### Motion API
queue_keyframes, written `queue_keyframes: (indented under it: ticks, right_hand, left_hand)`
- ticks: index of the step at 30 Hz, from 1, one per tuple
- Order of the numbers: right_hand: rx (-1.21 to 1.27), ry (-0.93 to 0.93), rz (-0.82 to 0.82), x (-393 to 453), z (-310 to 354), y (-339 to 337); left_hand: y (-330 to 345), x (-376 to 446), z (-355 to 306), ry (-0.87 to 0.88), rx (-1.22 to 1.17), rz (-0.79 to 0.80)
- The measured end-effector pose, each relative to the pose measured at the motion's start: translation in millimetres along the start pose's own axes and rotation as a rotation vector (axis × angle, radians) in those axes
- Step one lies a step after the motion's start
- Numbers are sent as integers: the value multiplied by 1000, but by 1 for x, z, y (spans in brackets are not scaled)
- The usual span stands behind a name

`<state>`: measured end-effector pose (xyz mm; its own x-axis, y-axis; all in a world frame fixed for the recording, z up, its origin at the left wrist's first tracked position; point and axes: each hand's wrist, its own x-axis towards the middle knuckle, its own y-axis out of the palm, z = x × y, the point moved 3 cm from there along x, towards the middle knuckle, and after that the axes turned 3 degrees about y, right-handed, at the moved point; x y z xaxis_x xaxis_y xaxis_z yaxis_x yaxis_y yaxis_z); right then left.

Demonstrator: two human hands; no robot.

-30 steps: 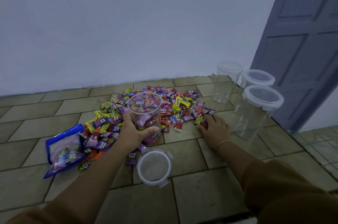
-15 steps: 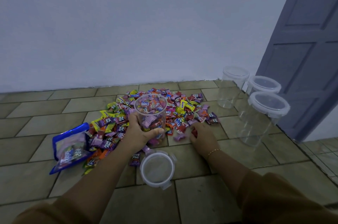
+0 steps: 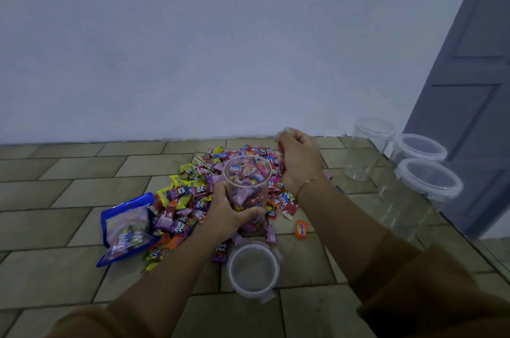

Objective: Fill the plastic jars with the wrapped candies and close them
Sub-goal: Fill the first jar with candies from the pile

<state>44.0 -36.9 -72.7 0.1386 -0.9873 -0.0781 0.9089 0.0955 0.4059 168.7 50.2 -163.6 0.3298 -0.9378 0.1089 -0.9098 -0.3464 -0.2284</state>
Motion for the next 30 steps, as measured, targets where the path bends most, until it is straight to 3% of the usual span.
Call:
queue_keyframes:
  ticks: [8, 22, 30]
  right_hand:
    - [-23, -49, -40, -5, -8, 27]
    - [-808, -560, 192, -30, -35, 16]
    - [-801, -544, 271, -30, -34, 11]
  left_hand:
    - [-2, 0, 3, 20, -29, 25]
    - [-1, 2, 8, 57, -13, 34]
    - [-1, 1, 7, 63, -20, 11]
